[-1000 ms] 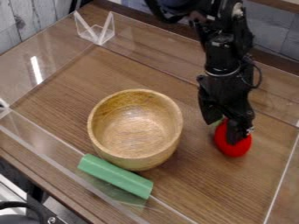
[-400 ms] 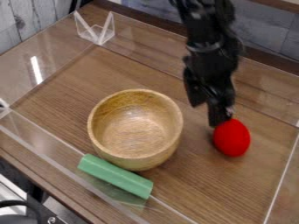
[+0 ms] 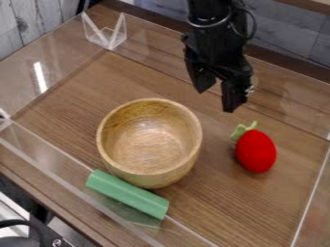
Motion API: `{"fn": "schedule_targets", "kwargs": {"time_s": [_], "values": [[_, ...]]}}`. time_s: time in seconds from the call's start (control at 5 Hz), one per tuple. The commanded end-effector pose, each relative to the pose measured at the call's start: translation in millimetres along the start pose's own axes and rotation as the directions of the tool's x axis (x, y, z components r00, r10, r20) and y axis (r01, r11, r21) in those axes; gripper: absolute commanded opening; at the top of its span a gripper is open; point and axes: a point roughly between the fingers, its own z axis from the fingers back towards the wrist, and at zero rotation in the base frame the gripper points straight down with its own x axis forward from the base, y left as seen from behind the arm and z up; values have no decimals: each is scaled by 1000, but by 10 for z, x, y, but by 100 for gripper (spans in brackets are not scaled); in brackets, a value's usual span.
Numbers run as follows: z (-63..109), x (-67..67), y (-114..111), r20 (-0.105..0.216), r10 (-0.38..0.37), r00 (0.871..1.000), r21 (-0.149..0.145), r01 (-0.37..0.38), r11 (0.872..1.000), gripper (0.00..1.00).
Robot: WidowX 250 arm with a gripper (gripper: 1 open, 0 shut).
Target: Move the red fruit to the right
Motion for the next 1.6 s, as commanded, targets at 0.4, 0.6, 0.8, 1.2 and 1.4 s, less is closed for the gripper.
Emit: {"fn": "schedule_targets", "kwargs": {"time_s": [0.4, 0.6, 0.8, 1.2, 1.4], "values": [[-92, 71, 112, 45, -108, 993, 7, 107, 994, 100], [-77, 54, 168, 47, -122, 991, 7, 122, 993, 100], [-80, 87, 30, 49, -93, 995, 18, 92, 996, 100], [-187, 167, -49, 71, -68, 995, 36, 66, 997, 100], [-374, 154, -52, 65, -99, 993, 23, 98, 995, 0]]}}
